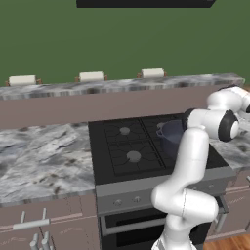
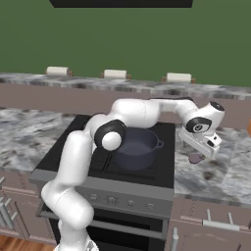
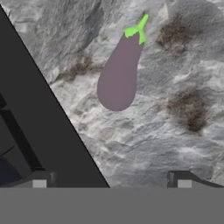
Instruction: Turn on the burner for the pot on the stove. Wait thirty seconds for the pot to heat up. Then add the eggplant to the pot.
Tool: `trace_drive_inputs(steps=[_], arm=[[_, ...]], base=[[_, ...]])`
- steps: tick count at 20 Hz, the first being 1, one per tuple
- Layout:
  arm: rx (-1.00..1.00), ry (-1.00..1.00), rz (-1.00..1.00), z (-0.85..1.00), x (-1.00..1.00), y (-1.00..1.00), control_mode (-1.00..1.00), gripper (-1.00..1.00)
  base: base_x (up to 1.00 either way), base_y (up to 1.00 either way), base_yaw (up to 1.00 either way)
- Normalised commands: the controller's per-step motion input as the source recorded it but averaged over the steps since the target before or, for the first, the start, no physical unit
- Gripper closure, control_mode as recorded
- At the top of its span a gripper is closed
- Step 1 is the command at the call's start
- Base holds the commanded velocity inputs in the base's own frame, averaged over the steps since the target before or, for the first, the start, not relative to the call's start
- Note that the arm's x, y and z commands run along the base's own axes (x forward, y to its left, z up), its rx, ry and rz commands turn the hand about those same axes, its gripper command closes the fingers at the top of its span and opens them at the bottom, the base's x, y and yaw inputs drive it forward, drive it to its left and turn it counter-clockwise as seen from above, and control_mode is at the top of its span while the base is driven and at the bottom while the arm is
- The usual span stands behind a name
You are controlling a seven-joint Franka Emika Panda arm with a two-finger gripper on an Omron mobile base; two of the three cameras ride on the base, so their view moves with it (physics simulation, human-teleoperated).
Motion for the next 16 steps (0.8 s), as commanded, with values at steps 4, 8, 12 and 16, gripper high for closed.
trace_drive_inputs(steps=[4,8,12,16], arm=[[0.00,0.04,0.00,-0.23,0.23,-0.02,-1.00,-1.00],[0.00,0.04,-0.01,-0.25,0.29,-0.08,-1.00,-1.00],[0.00,0.06,-0.02,-0.22,0.31,-0.14,-1.00,-1.00],[0.00,0.04,0.00,-0.21,0.28,-0.31,-1.00,-1.00]], base=[[0.00,0.00,0.00],[0.00,0.00,0.00],[0.00,0.00,0.00],[0.00,0.00,0.00]])
